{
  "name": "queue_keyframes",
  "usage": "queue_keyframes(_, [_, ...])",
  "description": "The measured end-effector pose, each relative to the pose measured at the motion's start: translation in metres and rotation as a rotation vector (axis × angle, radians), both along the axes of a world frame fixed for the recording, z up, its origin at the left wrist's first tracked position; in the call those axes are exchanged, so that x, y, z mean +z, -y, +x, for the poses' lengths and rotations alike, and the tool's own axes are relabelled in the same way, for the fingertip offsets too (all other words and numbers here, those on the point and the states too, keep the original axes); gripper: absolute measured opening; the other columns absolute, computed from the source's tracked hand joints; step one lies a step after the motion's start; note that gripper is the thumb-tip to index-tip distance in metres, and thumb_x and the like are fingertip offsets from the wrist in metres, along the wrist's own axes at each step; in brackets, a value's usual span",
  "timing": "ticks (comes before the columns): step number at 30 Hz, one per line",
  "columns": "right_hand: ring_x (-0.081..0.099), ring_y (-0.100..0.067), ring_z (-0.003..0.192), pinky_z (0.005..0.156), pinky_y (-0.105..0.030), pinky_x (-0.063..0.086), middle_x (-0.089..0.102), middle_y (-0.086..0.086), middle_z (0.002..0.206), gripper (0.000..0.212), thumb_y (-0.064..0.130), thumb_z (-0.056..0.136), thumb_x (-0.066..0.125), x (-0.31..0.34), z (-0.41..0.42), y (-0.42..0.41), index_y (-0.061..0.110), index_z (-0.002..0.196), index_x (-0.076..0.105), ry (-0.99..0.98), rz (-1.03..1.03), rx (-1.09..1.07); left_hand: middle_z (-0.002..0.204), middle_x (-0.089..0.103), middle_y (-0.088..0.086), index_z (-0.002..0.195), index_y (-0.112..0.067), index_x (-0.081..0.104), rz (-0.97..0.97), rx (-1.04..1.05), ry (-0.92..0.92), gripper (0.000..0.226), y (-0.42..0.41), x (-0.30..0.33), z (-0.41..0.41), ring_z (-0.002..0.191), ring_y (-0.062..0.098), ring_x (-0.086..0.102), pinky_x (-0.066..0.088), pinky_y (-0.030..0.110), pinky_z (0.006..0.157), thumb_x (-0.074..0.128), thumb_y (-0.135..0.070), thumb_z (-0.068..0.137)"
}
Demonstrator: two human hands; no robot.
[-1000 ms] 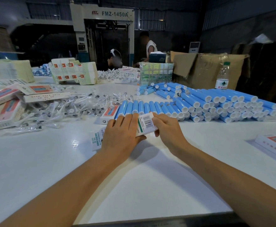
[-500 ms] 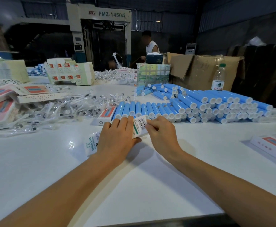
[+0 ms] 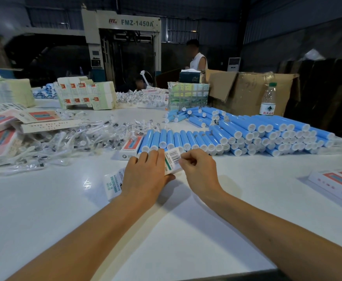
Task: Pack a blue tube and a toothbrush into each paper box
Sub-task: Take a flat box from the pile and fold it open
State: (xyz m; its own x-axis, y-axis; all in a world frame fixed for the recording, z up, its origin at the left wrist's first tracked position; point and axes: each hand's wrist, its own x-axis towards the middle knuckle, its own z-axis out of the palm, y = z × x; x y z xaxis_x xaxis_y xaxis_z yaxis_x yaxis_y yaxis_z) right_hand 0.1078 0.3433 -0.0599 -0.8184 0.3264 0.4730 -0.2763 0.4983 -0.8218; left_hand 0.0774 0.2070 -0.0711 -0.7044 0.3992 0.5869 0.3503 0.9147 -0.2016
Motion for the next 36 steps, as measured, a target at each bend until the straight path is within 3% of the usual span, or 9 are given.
queue_keyframes(6, [0.052,-0.015,0.077,0.073,-0.036,0.048,0.061,-0.015,0.087,0.016,0.008,0.089,0.061,0.002,0.0,-0.002,0.018,0.077,0.067,0.041,-0.121,0.102,0.138,0.042,0.0,0.145,-0.013,0.019,-0.005,-0.034,0.002,0.077,0.0,0.001,0.004,0.12,0.02,0.044,0.034,0.032,0.09,0.033,-0.065,0.091])
queue_keyframes(10, [0.046,-0.008,0.066,0.061,-0.016,0.036,0.055,-0.004,0.074,0.008,0.003,0.086,0.062,-0.002,0.0,-0.004,0.003,0.085,0.07,-0.046,0.067,0.029,0.136,0.044,0.003,0.146,-0.01,0.02,-0.042,-0.054,0.002,0.076,-0.002,0.0,0.007,0.117,0.022,0.045,0.034,0.034,0.089,0.033,-0.062,0.092])
queue_keyframes(16, [0.047,-0.009,0.069,0.062,-0.016,0.036,0.056,-0.007,0.08,0.012,0.005,0.089,0.058,-0.005,-0.005,-0.004,0.004,0.09,0.071,-0.021,0.125,0.031,0.134,0.042,0.0,0.144,-0.012,0.017,-0.05,-0.054,-0.009,0.074,-0.001,0.0,0.004,0.116,0.02,0.043,0.033,0.032,0.087,0.03,-0.063,0.092])
queue_keyframes(21, [0.054,-0.013,0.072,0.064,-0.031,0.042,0.062,-0.001,0.079,0.026,0.021,0.097,0.046,0.002,-0.005,-0.004,0.029,0.086,0.069,0.021,-0.271,0.102,0.132,0.044,0.0,0.141,-0.016,0.024,0.096,-0.048,0.102,0.069,-0.004,0.013,0.005,0.117,0.02,0.045,0.035,0.033,0.087,0.037,-0.062,0.091])
queue_keyframes(23, [0.047,-0.01,0.065,0.062,-0.028,0.039,0.055,0.005,0.071,0.026,0.022,0.098,0.044,0.005,-0.005,-0.008,0.03,0.089,0.067,0.007,-0.391,0.093,0.118,0.05,-0.002,0.131,-0.021,0.036,0.322,-0.123,0.186,0.059,-0.001,0.026,0.007,0.104,0.019,0.05,0.036,0.033,0.074,0.041,-0.062,0.089])
queue_keyframes(25, [0.047,-0.009,0.066,0.062,-0.026,0.039,0.053,0.006,0.073,0.026,0.023,0.099,0.042,0.004,-0.004,-0.012,0.028,0.095,0.067,-0.003,-0.416,0.088,0.103,0.056,-0.003,0.111,-0.026,0.047,0.771,-0.347,0.338,0.041,0.006,0.038,0.009,0.09,0.018,0.055,0.041,0.032,0.066,0.046,-0.059,0.087])
queue_keyframes(30, [0.051,0.005,0.086,0.075,-0.019,0.042,0.054,0.014,0.103,0.022,0.04,0.095,0.048,0.0,0.002,-0.001,0.04,0.117,0.052,0.01,-0.094,0.256,0.108,0.062,0.006,0.104,-0.023,0.056,1.988,-0.695,0.951,0.025,0.014,0.051,0.005,0.099,0.022,0.059,0.049,0.037,0.076,0.044,-0.043,0.094])
queue_keyframes(33, [0.045,0.011,0.101,0.08,-0.016,0.046,0.043,0.021,0.114,0.061,0.056,0.078,0.053,-0.006,0.005,0.009,0.047,0.136,0.037,0.11,0.083,0.38,0.119,0.059,0.015,0.119,-0.011,0.052,2.211,-0.74,1.093,0.036,0.013,0.044,-0.001,0.106,0.03,0.06,0.05,0.044,0.076,0.04,-0.038,0.098])
queue_keyframes(36, [0.04,0.011,0.107,0.082,-0.006,0.04,0.04,0.025,0.112,0.07,0.052,0.078,0.056,-0.01,0.004,0.013,0.048,0.142,0.029,0.087,0.215,0.391,0.121,0.06,0.016,0.129,-0.013,0.048,2.222,-0.75,1.139,0.039,0.014,0.04,-0.003,0.1,0.03,0.065,0.053,0.045,0.075,0.042,-0.036,0.098])
